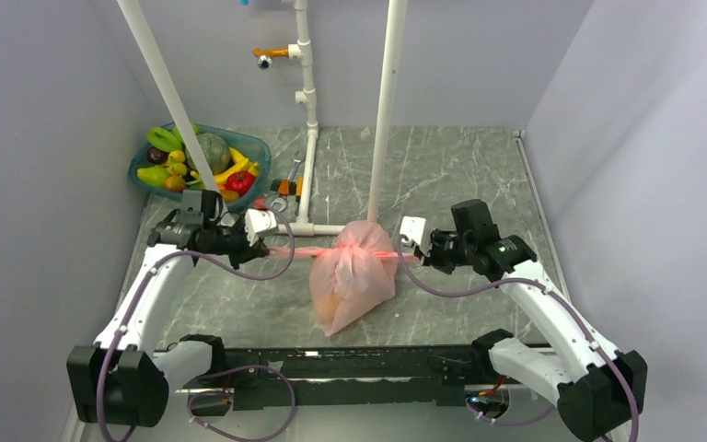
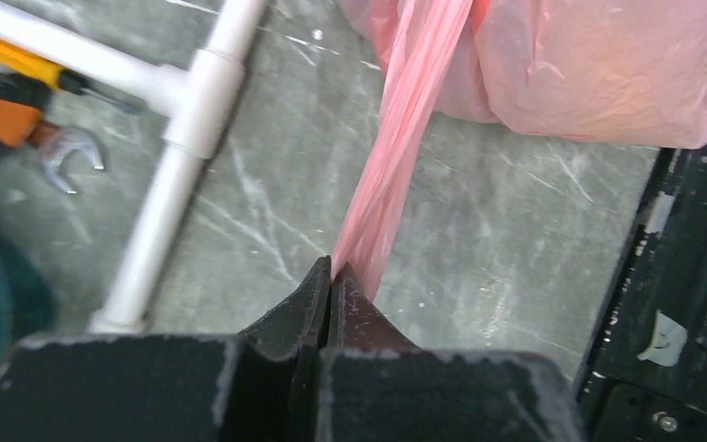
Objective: Place the fake fruits into the plastic bag and tie a complex knot
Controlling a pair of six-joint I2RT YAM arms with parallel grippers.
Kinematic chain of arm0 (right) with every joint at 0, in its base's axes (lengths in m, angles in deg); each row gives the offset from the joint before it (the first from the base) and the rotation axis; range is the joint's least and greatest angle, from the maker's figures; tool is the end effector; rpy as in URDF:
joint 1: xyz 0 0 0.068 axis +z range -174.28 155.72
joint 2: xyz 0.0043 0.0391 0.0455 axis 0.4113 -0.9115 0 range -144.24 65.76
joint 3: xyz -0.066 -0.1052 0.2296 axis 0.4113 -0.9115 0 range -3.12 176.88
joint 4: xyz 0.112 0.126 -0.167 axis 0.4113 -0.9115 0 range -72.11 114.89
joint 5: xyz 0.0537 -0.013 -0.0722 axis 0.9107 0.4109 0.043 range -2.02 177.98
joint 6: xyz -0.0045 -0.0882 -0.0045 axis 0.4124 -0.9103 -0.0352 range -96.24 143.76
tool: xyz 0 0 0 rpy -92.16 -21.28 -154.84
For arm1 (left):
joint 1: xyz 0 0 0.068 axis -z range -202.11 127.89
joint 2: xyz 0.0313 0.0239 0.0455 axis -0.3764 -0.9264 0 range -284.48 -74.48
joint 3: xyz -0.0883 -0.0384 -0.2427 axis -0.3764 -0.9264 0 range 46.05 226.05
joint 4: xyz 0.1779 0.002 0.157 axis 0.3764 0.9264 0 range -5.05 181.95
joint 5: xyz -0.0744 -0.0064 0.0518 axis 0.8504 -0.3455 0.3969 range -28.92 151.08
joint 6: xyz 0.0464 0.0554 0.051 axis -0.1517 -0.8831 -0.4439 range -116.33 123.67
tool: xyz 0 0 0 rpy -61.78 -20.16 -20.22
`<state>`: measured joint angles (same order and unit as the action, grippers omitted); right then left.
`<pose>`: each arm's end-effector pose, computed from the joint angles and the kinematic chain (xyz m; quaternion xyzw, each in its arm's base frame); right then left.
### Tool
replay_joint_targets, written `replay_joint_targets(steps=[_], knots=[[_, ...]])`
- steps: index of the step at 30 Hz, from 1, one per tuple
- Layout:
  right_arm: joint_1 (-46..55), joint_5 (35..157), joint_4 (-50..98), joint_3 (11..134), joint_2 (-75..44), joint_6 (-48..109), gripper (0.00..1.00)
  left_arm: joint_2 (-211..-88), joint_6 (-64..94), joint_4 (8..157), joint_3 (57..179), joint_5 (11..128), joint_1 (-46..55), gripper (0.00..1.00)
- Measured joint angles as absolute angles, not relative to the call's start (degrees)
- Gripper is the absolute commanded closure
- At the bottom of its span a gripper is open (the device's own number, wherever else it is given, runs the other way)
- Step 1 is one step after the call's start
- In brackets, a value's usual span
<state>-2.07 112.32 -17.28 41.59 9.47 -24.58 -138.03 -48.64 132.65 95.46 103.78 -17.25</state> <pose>0.1663 0.1029 0.2202 -0.5901 0.7206 0.1264 0.3415 0.1917 -0.0698 0.2275 0.5101 0.7509 -0.2322 0.3495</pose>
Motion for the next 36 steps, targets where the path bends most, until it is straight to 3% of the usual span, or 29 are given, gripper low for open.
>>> replay_joint_targets(steps=[3,11,15,21,30,36], knots=[[-2.4,112.3,-16.1,42.0,11.3,-24.7,1.00,-135.3,-50.1,131.4,95.8,103.8,-18.4,1.00],[-2.5,113.6,-9.3,27.8,10.6,-26.0,1.00,-141.2,-50.7,129.6,89.0,104.2,-18.7,1.00],[-2.9,113.6,-10.0,29.9,10.5,-26.2,1.00,-141.3,-50.5,131.5,90.8,103.9,-18.7,1.00],[-4.0,112.5,-15.8,42.9,10.9,-25.5,1.00,-138.2,-50.1,135.3,104.0,104.2,-19.8,1.00],[-4.0,114.4,-10.0,28.0,11.8,-25.7,1.00,-140.4,-53.0,132.3,88.6,104.6,-20.7,1.00],[-4.1,113.6,-13.4,35.2,11.7,-24.8,1.00,-137.2,-53.0,134.4,93.2,104.3,-21.4,1.00]])
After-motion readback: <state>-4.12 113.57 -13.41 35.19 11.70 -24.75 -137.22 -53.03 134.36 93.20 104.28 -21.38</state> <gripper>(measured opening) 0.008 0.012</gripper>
